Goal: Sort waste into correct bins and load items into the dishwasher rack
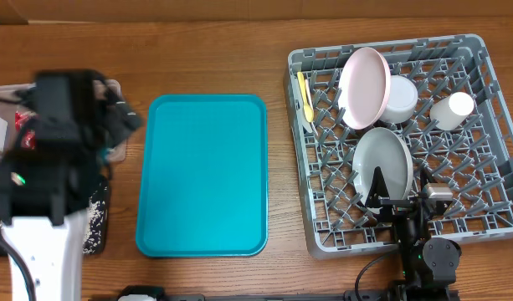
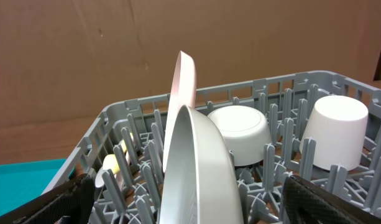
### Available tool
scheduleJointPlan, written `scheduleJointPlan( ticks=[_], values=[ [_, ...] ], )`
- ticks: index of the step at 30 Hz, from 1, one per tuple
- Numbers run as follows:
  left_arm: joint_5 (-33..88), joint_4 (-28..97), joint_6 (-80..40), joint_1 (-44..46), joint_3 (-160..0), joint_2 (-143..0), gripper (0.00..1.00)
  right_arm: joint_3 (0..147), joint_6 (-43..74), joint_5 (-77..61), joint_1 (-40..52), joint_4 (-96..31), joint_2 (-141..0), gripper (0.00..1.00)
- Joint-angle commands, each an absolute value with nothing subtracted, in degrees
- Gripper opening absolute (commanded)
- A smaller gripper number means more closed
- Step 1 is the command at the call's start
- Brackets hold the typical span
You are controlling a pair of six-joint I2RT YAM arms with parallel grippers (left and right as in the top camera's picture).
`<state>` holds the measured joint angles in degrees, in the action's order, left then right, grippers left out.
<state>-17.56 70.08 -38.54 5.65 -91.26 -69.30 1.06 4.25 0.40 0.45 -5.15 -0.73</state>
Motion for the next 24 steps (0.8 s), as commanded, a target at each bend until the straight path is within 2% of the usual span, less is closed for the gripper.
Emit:
scheduleJointPlan(
  ticks=[1, 11, 24],
  values=[
    [-20.80, 62.65, -29.54, 10.63, -83.00, -63.13, 1.00, 0.47, 3.84, 0.73, 0.25, -4.80, -0.19, 1.00],
    [1.02, 26.41, -6.11, 11.55, -48.42, -43.79, 1.00, 0.47, 3.84, 0.75, 0.25, -4.80, -0.19, 1.00],
    [2.33, 1.41, -4.91, 11.66, -20.62, -22.15, 1.00, 0.47, 3.84, 0.73, 0.25, -4.80, -0.19, 1.00]
  ],
)
